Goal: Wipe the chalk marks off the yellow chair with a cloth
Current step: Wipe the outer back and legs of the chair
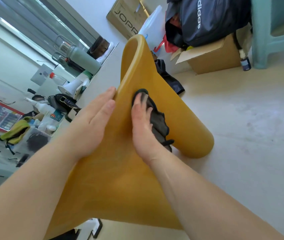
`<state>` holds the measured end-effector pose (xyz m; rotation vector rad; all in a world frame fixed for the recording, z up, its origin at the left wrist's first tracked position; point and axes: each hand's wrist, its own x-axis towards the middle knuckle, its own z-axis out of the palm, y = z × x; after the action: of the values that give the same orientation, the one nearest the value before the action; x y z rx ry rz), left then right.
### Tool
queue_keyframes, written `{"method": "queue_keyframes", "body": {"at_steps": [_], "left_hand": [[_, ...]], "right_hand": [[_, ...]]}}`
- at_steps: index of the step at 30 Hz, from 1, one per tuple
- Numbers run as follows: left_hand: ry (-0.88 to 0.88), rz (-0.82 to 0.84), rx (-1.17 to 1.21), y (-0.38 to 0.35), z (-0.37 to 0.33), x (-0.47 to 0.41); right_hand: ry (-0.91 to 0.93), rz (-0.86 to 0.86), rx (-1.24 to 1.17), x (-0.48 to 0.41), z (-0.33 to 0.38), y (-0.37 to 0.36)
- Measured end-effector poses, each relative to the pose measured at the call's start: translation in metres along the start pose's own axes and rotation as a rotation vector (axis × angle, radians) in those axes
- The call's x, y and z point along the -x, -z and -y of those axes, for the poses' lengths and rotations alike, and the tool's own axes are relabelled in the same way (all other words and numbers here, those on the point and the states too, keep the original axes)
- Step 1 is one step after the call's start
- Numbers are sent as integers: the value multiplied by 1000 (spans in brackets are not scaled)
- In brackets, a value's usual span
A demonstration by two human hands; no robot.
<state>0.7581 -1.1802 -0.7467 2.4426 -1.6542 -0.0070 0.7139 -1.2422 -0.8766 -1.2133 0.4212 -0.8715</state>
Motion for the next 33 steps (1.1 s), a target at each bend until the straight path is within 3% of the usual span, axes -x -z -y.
{"method": "queue_keyframes", "body": {"at_steps": [4,7,9,13,14,18,21,28,33], "left_hand": [[-4,-3,42,-6,9,9],[47,-54,106,-10,6,11],[57,-57,117,-9,4,13],[64,-53,113,-9,4,14],[65,-48,115,-9,5,14],[54,-31,138,-9,8,13],[55,-45,144,-9,8,13],[82,-58,131,-8,5,15],[60,-58,178,-9,6,14]], "right_hand": [[138,8,43,8,-5,-15],[-103,-53,88,-7,-47,-4],[-277,-54,-80,-2,-70,-1],[-328,-36,-141,15,-81,-1],[-281,-52,-114,15,-78,-2],[224,-66,185,19,-50,-4],[398,-87,230,-3,-44,12],[222,-93,211,-27,-51,50],[188,-85,465,4,-51,16]]}}
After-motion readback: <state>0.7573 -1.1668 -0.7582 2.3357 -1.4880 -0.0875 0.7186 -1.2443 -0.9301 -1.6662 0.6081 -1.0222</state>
